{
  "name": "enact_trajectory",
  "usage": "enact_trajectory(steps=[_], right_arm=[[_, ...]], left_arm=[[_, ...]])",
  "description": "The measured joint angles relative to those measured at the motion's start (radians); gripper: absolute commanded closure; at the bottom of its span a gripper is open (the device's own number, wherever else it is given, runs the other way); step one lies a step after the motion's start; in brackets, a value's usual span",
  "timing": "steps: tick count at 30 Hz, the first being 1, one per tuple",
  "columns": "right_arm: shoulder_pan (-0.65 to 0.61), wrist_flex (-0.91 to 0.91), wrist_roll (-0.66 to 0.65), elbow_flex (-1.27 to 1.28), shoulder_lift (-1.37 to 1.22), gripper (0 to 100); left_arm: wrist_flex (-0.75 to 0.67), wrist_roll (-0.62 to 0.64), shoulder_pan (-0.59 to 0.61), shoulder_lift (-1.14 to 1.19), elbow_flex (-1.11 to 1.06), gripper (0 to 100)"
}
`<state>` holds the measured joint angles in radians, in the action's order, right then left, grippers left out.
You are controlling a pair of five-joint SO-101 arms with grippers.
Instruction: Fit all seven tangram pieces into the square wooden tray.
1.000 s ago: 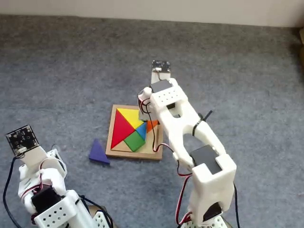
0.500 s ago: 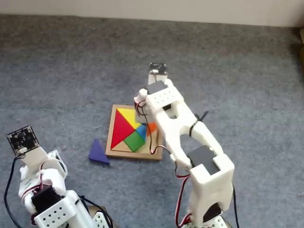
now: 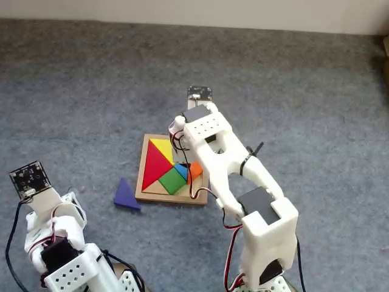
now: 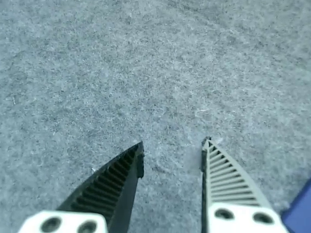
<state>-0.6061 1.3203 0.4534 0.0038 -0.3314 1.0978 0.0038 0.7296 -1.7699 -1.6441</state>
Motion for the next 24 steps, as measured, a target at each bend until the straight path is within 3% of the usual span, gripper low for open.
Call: enact_trajectory(steps=[3, 9, 24], right_arm=[[0.000, 0.012, -0.068, 0.000, 0.011, 99.8], [0.000, -0.003, -0.183, 0.003, 0.066, 99.5], [0.094, -0.178, -0.201, 0.011, -0.071, 99.5]], left_arm=[[0.000, 0.000, 0.000, 0.000, 0.000, 79], [0.000, 0.000, 0.000, 0.000, 0.000, 79], [0.000, 0.000, 0.000, 0.000, 0.000, 79]])
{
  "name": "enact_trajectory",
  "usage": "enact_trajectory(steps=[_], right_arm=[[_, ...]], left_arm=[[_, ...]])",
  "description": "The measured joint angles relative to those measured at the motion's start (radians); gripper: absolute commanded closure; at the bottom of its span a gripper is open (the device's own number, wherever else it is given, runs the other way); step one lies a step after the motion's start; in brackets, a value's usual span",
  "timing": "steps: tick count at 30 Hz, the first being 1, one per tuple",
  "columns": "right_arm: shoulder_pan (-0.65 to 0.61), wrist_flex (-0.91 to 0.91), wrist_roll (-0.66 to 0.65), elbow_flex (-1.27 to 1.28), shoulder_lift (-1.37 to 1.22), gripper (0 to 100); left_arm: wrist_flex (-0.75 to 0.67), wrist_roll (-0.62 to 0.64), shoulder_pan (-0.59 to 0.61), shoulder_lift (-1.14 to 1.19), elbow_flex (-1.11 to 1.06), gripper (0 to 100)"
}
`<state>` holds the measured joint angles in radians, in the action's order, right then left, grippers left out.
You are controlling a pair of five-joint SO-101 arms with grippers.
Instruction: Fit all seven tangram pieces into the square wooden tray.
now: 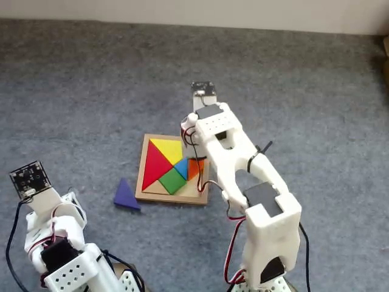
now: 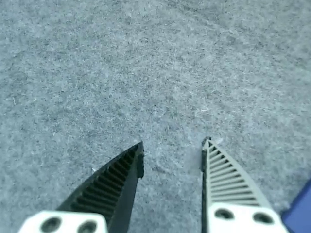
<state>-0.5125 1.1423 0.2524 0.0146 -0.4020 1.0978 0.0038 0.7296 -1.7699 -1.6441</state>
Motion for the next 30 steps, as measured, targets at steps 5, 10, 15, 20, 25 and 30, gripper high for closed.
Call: enact_trajectory(steps=[5, 10, 15, 20, 25, 30], right_arm=[[0.006, 0.003, -0.025, -0.066, -0.018, 99.5], [0.006, 0.158, -0.081, -0.173, 0.023, 99.5], [0.006, 0.279, -0.092, -0.210, 0.230, 99.5], [0.040, 0.316, -0.094, -0.063, 0.494, 99.5], [0.160, 0.241, -0.094, 0.270, 0.755, 99.5], [0.292, 0.054, -0.236, 0.677, 1.030, 99.5]], left_arm=[[0.000, 0.000, 0.000, 0.000, 0.000, 79], [0.000, 0.000, 0.000, 0.000, 0.000, 79], [0.000, 0.000, 0.000, 0.000, 0.000, 79], [0.000, -0.072, -0.002, 0.000, 0.011, 79], [0.055, -0.184, -0.031, 0.000, 0.132, 79], [0.204, -0.262, -0.130, 0.000, 0.276, 79]])
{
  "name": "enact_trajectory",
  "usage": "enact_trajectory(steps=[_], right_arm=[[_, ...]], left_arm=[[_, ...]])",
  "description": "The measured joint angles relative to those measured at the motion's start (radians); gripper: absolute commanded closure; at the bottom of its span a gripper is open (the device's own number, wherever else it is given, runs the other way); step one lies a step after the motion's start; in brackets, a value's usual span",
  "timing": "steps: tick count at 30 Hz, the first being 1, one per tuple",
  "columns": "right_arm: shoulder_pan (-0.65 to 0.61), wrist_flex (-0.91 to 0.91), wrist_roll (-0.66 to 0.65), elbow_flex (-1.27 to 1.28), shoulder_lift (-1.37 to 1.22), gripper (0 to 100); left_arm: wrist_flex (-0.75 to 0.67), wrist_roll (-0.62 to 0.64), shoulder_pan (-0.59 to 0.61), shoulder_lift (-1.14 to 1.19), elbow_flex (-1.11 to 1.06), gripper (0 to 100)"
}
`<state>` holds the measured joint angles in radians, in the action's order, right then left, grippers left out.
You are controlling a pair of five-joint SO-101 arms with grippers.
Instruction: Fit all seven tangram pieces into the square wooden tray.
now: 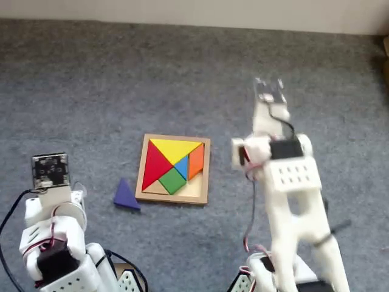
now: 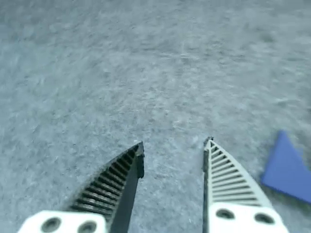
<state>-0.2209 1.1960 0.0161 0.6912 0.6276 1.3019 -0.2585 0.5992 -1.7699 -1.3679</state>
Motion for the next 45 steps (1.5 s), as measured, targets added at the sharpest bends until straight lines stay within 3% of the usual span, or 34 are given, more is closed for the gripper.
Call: enact_trajectory(steps=[3, 9, 21, 28, 32, 40, 45], right_arm=[[0.072, -0.121, -0.098, 0.236, 0.161, 99.5], [0.178, -0.230, -0.129, 0.555, 0.362, 99.5], [0.169, -0.203, -0.133, 0.549, 0.388, 94.3], [-0.101, -0.018, -0.129, 0.304, 0.388, 93.1], [-0.302, 0.018, -0.057, 0.187, 0.347, 83.4], [-0.657, 0.023, 0.037, -0.083, -0.103, 78.9], [-0.784, -0.031, 0.037, -0.262, -0.397, 78.6]], left_arm=[[0.083, -0.008, -0.064, -0.002, 0.058, 79], [0.132, -0.008, -0.132, 0.002, 0.086, 75], [0.080, 0.028, -0.157, 0.462, 0.250, 75], [0.051, 0.109, 0.023, 0.509, 0.377, 75], [0.051, 0.114, 0.132, 0.517, 0.388, 75], [0.051, 0.115, 0.236, 0.519, 0.388, 75], [0.043, 0.175, 0.301, 0.519, 0.388, 75]])
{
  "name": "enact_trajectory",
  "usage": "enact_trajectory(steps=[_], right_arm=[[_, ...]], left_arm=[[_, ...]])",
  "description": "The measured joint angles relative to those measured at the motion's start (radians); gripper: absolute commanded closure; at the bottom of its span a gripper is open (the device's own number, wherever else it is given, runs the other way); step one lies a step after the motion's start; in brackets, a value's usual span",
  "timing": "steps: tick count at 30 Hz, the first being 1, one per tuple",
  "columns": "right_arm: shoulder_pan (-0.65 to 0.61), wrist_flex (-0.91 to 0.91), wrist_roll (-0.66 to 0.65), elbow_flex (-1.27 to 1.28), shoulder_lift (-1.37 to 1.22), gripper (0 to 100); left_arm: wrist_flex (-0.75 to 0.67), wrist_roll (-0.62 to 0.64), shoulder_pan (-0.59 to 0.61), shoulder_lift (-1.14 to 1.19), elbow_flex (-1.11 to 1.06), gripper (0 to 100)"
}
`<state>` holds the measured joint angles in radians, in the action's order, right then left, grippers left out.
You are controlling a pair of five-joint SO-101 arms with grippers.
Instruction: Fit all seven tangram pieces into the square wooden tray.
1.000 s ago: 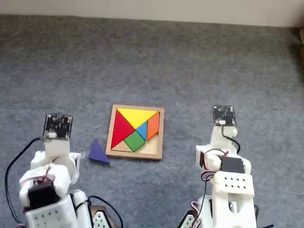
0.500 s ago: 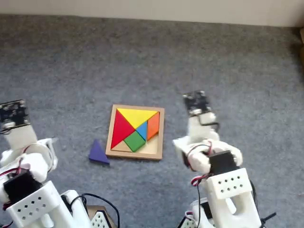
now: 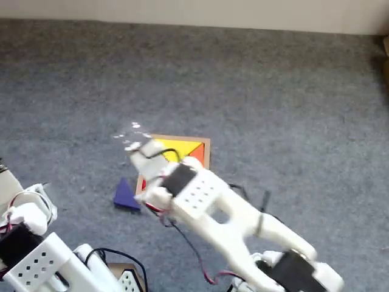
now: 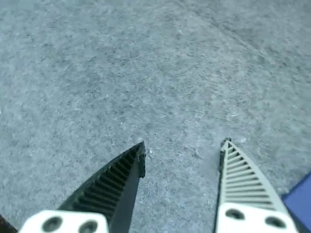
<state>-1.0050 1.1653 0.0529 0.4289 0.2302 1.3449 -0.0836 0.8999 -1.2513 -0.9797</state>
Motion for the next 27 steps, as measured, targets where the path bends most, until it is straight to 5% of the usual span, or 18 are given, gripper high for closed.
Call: enact_trajectory(steps=[14, 27], right_arm=[[-0.123, -0.034, 0.110, -0.456, -0.569, 78.4], [-0.147, -0.038, 0.120, -0.621, -0.775, 78.4]], left_arm=[[-0.008, 0.008, 0.043, 0.000, 0.000, 75], [-0.011, 0.008, 0.043, 0.000, -0.054, 75]])
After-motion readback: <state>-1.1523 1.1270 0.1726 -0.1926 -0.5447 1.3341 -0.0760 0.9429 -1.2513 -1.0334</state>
